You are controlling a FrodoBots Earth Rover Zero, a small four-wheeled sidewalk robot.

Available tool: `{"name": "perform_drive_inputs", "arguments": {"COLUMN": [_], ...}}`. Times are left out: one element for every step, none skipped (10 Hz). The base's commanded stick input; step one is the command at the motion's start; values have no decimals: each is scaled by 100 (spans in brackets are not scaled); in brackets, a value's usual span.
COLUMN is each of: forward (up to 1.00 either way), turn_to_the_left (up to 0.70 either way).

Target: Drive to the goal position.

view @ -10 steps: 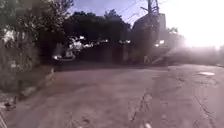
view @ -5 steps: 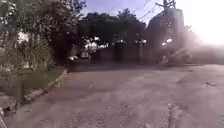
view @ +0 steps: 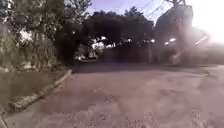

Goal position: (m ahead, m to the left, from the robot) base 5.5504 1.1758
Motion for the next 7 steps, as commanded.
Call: {"name": "perform_drive_inputs", "arguments": {"forward": [100, 100, 100, 100, 100, 100, 100], "turn_to_the_left": [0, 0, 0, 0, 0, 0, 0]}}
